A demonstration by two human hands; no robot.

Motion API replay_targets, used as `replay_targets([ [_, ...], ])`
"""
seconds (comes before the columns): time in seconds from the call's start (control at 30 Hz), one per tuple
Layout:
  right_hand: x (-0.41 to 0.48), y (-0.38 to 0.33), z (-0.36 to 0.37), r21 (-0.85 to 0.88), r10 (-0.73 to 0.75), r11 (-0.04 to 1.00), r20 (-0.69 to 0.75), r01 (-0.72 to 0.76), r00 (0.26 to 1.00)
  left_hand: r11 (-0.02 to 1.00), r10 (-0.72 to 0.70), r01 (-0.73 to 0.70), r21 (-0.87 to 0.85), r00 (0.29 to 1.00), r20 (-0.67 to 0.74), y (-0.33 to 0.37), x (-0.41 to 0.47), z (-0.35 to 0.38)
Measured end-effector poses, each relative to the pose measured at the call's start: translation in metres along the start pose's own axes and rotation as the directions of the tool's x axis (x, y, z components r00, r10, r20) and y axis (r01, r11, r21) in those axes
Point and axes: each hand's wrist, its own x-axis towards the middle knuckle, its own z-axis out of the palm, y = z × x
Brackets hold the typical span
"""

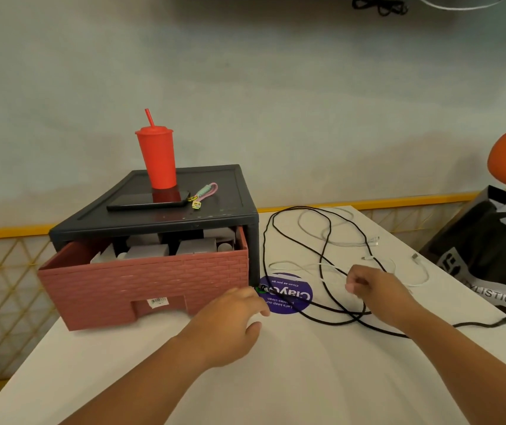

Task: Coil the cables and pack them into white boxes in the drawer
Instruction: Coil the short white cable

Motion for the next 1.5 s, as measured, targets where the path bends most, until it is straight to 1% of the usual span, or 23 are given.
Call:
replay_targets([
  [0.03, 0.0, -0.004, -0.004, 0.003, -0.021, 1.0, -0.017, 0.021, 1.0, 1.0, -0.002, 0.002, -0.009, 1.0, -0.005, 0.001, 0.0, 0.0],
  [0.1, -0.001, -0.01, -0.01, -0.019, -0.05, 0.999, -0.002, 0.05, 0.999, 1.0, -0.009, 0.009, -0.023, 1.0, -0.005, 0.002, -0.002, -0.002],
  [0.23, -0.015, -0.029, -0.015, -0.048, -0.112, 0.992, 0.096, 0.117, 0.989, 0.999, -0.014, 0.014, -0.05, 1.0, -0.01, 0.003, -0.008, -0.001],
  [0.3, -0.027, -0.042, -0.017, -0.025, -0.168, 0.984, 0.165, 0.175, 0.972, 0.997, -0.012, 0.01, -0.077, 1.0, -0.023, 0.005, -0.012, -0.002],
  [0.4, -0.046, -0.058, -0.023, 0.068, -0.242, 0.97, 0.261, 0.232, 0.935, 0.996, -0.011, 0.007, -0.091, 0.999, -0.046, 0.01, -0.017, -0.003],
  [0.5, -0.064, -0.072, -0.034, 0.189, -0.305, 0.95, 0.366, 0.25, 0.879, 0.996, -0.023, 0.019, -0.089, 0.999, -0.045, 0.015, -0.022, -0.001],
  [0.57, -0.076, -0.081, -0.045, 0.276, -0.351, 0.928, 0.41, 0.252, 0.842, 0.995, -0.002, -0.003, -0.101, 0.999, -0.043, 0.016, -0.025, 0.003],
  [0.63, -0.086, -0.087, -0.056, 0.383, -0.396, 0.894, 0.425, 0.234, 0.814, 0.992, 0.014, -0.018, -0.124, 0.999, -0.031, 0.017, -0.028, 0.006],
  [0.73, -0.097, -0.092, -0.071, 0.555, -0.46, 0.81, 0.403, 0.188, 0.791, 0.986, -0.001, 0.005, -0.164, 1.0, 0.025, 0.02, -0.032, 0.009],
  [0.77, -0.099, -0.092, -0.074, 0.591, -0.469, 0.787, 0.389, 0.176, 0.793, 0.981, -0.019, 0.024, -0.19, 0.999, 0.03, 0.021, -0.034, 0.009],
  [0.83, -0.101, -0.088, -0.078, 0.608, -0.451, 0.776, 0.352, 0.166, 0.82, 0.946, -0.114, 0.123, -0.299, 0.992, 0.05, 0.019, -0.04, 0.007],
  [0.9, -0.1, -0.081, -0.081, 0.56, -0.395, 0.812, 0.322, 0.164, 0.86, 0.88, -0.206, 0.225, -0.418, 0.974, 0.091, 0.014, -0.049, 0.003],
  [0.93, -0.099, -0.076, -0.08, 0.506, -0.358, 0.847, 0.319, 0.162, 0.878, 0.856, -0.237, 0.26, -0.446, 0.965, 0.109, 0.009, -0.054, 0.0],
  [1.0, -0.097, -0.064, -0.076, 0.359, -0.283, 0.921, 0.354, 0.15, 0.891, 0.819, -0.287, 0.322, -0.475, 0.947, 0.147, -0.003, -0.065, -0.007],
  [1.07, -0.096, -0.05, -0.064, 0.17, -0.204, 0.975, 0.417, 0.145, 0.886, 0.77, -0.345, 0.395, -0.501, 0.919, 0.193, -0.016, -0.078, -0.014],
  [1.13, -0.096, -0.033, -0.049, 0.014, -0.147, 0.987, 0.448, 0.157, 0.882, 0.746, -0.399, 0.459, -0.482, 0.888, 0.229, -0.028, -0.09, -0.018],
  [1.2, -0.096, -0.016, -0.034, -0.074, -0.115, 0.983, 0.453, 0.166, 0.884, 0.74, -0.445, 0.5, -0.45, 0.865, 0.23, -0.041, -0.1, -0.02],
  [1.27, -0.098, -0.005, -0.022, -0.104, -0.098, 0.981, 0.456, 0.162, 0.885, 0.765, -0.453, 0.496, -0.411, 0.868, 0.204, -0.054, -0.109, -0.021],
  [1.37, -0.103, 0.003, -0.009, -0.093, -0.097, 0.983, 0.455, 0.156, 0.885, 0.822, -0.425, 0.456, -0.341, 0.89, 0.164, -0.067, -0.119, -0.021],
  [1.5, -0.103, 0.003, -0.008, -0.063, -0.098, 0.988, 0.469, 0.144, 0.878, 0.811, -0.363, 0.425, -0.401, 0.904, 0.225, -0.066, -0.116, -0.024],
])
